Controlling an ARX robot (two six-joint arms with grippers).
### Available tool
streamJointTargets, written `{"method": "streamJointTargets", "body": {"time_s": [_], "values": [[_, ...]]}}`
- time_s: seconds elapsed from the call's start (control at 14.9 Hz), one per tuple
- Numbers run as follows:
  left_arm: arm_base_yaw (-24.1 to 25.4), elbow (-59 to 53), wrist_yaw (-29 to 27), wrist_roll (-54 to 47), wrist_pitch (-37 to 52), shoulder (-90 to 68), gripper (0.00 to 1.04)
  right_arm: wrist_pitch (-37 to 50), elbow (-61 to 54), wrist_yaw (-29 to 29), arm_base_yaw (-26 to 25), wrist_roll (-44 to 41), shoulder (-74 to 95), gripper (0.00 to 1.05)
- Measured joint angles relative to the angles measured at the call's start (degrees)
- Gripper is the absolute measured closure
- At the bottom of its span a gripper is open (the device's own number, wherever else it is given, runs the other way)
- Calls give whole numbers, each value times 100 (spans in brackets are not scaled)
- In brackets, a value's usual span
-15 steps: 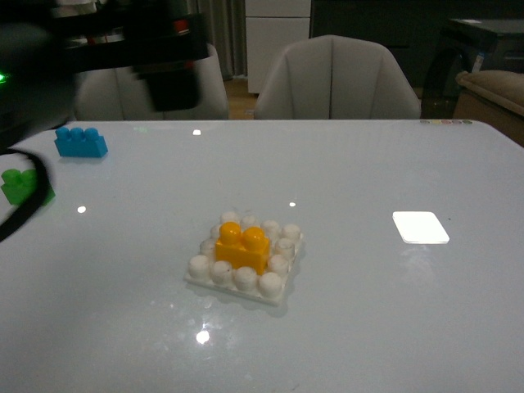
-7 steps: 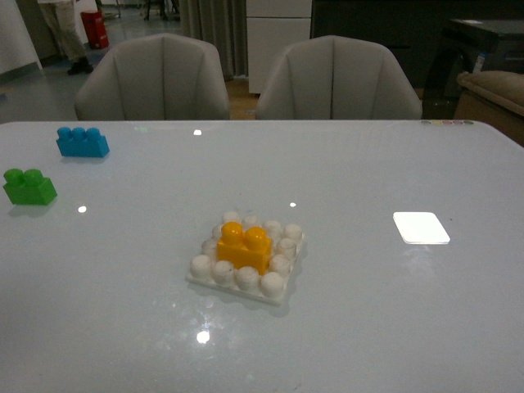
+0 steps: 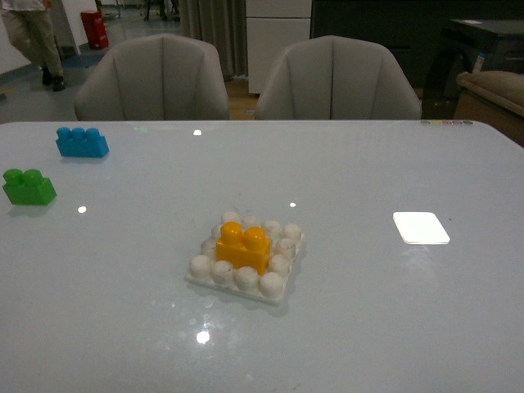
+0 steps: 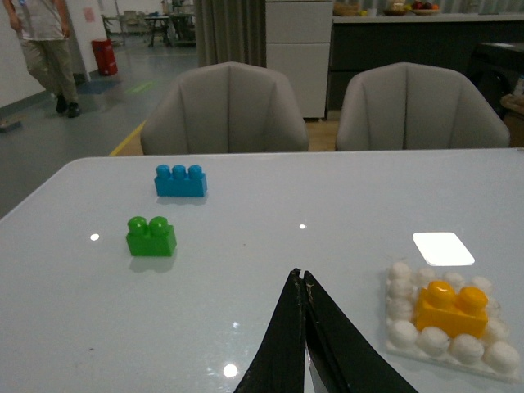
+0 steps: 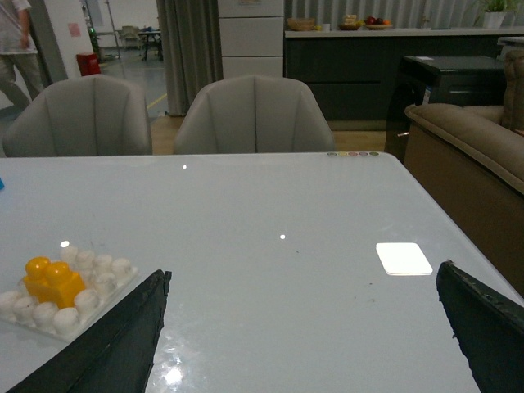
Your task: Insert yellow block into base center
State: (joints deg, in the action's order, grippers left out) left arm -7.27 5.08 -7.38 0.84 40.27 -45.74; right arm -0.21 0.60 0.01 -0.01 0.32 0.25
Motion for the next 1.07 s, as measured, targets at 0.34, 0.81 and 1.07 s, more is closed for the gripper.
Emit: {"method": "streamJointTargets", "body": {"time_s": [0.34, 0.81, 1.07], "values": [[756, -446, 662, -2, -560, 929, 103, 2, 0, 0, 0, -2, 0, 6], [717, -446, 737, -4, -1974, 2518, 103, 2, 0, 2, 0, -2, 0, 6], [717, -446, 737, -4, -2496, 3067, 103, 0, 0, 2, 0, -2, 0, 6]]}}
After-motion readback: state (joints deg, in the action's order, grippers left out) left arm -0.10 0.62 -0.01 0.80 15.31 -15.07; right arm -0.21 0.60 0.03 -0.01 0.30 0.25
